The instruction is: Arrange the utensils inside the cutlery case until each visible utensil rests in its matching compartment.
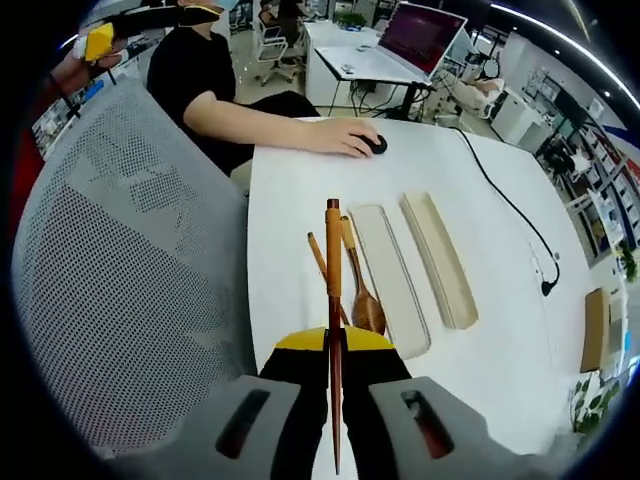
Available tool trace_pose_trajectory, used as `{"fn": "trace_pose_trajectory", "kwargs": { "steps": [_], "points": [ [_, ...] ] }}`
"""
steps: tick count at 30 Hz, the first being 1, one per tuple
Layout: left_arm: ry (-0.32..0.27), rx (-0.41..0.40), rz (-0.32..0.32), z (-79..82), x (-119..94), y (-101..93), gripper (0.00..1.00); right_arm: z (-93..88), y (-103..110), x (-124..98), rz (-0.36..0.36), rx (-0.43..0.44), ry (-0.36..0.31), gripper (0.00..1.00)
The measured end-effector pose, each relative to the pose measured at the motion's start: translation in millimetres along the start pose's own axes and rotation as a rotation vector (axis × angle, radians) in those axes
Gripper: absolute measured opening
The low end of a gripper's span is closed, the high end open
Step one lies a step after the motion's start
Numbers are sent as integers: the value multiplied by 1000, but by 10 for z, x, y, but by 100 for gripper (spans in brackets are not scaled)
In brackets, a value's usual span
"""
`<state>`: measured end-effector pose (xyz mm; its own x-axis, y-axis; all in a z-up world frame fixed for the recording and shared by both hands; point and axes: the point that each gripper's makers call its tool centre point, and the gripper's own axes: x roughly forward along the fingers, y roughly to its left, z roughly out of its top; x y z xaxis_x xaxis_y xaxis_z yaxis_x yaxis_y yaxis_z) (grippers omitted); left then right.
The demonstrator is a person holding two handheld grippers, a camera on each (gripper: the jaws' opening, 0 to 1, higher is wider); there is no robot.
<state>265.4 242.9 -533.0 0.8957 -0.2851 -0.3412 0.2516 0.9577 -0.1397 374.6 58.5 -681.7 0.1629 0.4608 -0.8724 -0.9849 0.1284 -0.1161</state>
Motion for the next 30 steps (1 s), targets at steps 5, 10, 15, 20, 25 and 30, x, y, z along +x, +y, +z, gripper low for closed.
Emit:
{"fn": "trace_pose_trajectory", "kwargs": {
  "steps": [5,10,15,20,25,30],
  "points": [
    [97,58,23,-185,41,93,82,261,39,43,69,56,-82,0],
    [5,-24,8,-47,23,123,89,277,12,123,66,-27,-39,0],
    [8,-32,24,-90,39,228,87,316,-138,151,24,-126,-26,0],
    [-39,-72,24,-96,22,220,87,248,-219,160,14,-189,40,0],
    [-20,-72,14,-154,-10,155,87,229,-319,188,28,-202,64,0],
    [-70,-102,16,-159,-121,179,86,229,-383,292,29,-161,67,0]
  ]
}}
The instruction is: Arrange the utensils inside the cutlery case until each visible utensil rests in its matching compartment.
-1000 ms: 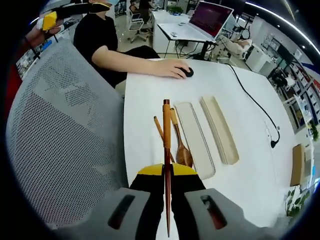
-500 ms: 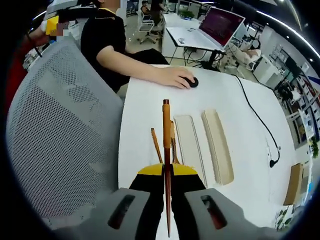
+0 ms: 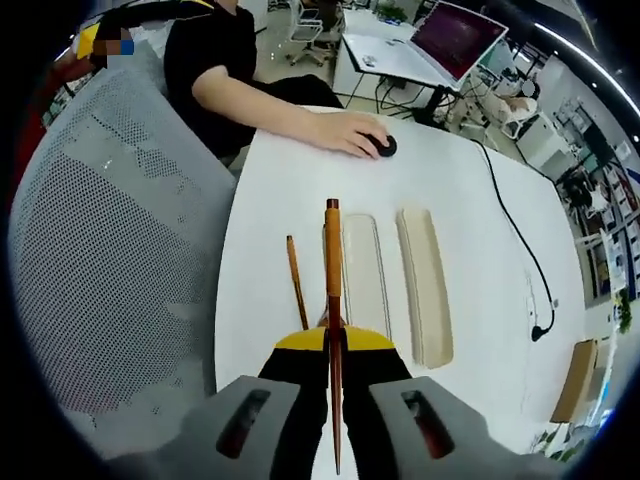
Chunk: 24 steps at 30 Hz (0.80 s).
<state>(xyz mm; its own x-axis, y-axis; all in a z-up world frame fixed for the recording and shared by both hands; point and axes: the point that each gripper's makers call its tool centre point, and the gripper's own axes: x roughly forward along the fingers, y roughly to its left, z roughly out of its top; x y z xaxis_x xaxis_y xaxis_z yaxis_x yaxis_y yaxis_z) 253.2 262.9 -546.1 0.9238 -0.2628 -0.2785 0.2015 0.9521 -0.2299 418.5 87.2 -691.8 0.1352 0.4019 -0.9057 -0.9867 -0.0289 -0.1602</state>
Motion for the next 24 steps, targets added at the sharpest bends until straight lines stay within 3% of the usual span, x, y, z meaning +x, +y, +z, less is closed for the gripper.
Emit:
{"fn": "trace_pose_trajectory", "kwargs": {
  "steps": [2,4,7,15,16,20,24],
  "points": [
    [18,-98,-37,-118,1,-22,86,8,-9,20,-17,-27,19,0],
    [34,-151,-52,-150,3,-28,86,71,-19,19,-26,-36,-3,0],
    [4,-84,-44,-33,-13,-23,86,119,-39,42,-14,-16,-21,0],
    [38,28,-40,9,-43,-63,85,151,-139,-10,7,-73,10,0],
    [34,53,-30,12,-60,-57,85,214,-175,-48,34,-32,-18,0],
    [59,36,-44,-35,-80,-88,85,459,-139,-192,116,-67,-133,0],
    [71,80,-47,-12,-81,-111,83,468,-279,-241,88,-79,-117,0]
  ]
}}
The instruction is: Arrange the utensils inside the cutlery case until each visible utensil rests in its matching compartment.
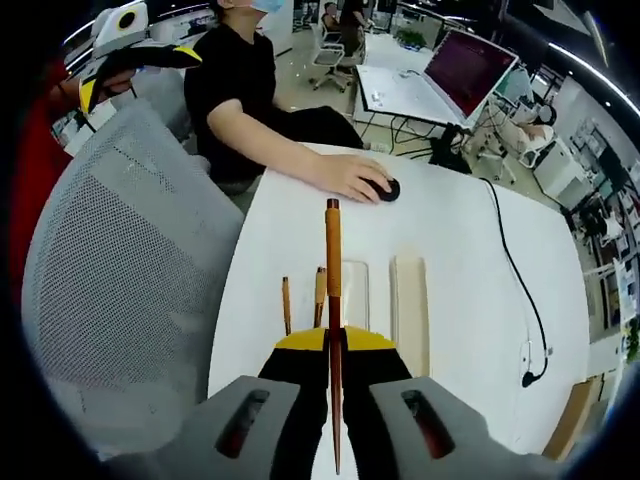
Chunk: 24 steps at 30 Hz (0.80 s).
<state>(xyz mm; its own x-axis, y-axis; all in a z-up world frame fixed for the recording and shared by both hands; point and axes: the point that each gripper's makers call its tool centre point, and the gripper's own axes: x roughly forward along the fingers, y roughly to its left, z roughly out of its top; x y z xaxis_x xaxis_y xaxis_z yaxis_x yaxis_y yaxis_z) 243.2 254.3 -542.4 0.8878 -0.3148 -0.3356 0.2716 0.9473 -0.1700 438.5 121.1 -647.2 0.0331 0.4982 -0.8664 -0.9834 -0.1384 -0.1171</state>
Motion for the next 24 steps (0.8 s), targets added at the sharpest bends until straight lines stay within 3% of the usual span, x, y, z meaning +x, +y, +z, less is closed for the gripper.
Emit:
{"fn": "trace_pose_trajectory", "kwargs": {
  "steps": [2,6,15,19,24],
  "points": [
    [11,18,7,3,-5,1,80,-26,-66,-14,-12,-18,11,0],
    [-1,7,22,24,-40,-6,83,-7,-168,-30,26,-22,24,0],
    [11,14,28,5,-70,14,85,249,-464,-225,60,-15,14,0],
    [23,18,33,-7,-64,72,85,296,-542,-195,50,-48,25,0],
    [28,8,47,17,-48,152,86,301,-586,-63,79,-131,95,0]
  ]
}}
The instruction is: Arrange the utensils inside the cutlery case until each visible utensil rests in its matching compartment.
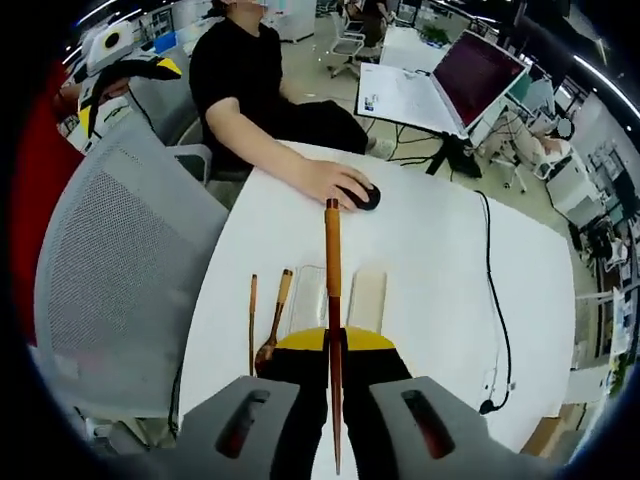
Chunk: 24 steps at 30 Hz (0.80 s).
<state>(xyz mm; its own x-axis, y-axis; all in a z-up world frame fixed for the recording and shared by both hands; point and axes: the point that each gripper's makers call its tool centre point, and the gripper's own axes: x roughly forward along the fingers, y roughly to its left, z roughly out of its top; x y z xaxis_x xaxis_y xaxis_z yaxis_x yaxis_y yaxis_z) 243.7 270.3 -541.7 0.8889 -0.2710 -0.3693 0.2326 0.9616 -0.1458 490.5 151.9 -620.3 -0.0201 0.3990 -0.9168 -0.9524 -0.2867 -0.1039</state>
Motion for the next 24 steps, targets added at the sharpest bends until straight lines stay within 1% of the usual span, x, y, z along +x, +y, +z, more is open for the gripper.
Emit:
{"fn": "trace_pose_trajectory", "kwargs": {
  "steps": [2,3,6,9,10,13,14,16,17,18,20,21,23,24],
  "points": [
    [-5,-20,-9,32,27,5,88,36,-53,15,3,10,10,0],
    [3,-23,-7,40,37,13,88,73,-106,5,6,8,11,0],
    [-8,-12,-2,98,62,51,88,166,-193,-52,2,-13,6,0],
    [-16,-26,-5,117,88,72,88,191,-288,-61,-8,-34,25,0],
    [-19,-26,-5,118,91,69,88,209,-322,-50,-10,-37,18,0],
    [-17,-25,1,101,98,82,88,276,-332,1,-3,-54,-12,0],
    [-19,-29,4,89,100,90,88,329,-337,46,1,-75,-42,0],
    [-16,-45,2,83,136,101,88,364,-316,120,25,-60,-61,0],
    [-16,-45,3,90,143,104,88,366,-324,146,26,-61,-54,0],
    [-35,-43,16,150,152,123,88,375,-329,179,28,-71,-47,0],
    [-59,-60,9,210,164,113,88,380,-373,225,24,-77,-38,0],
    [-62,-64,6,216,168,109,88,386,-392,235,21,-71,-39,0],
    [-56,-59,5,198,175,104,88,396,-436,259,14,-31,-42,0],
    [-54,-59,4,191,179,109,88,398,-451,270,11,-28,-44,0]
  ]
}}
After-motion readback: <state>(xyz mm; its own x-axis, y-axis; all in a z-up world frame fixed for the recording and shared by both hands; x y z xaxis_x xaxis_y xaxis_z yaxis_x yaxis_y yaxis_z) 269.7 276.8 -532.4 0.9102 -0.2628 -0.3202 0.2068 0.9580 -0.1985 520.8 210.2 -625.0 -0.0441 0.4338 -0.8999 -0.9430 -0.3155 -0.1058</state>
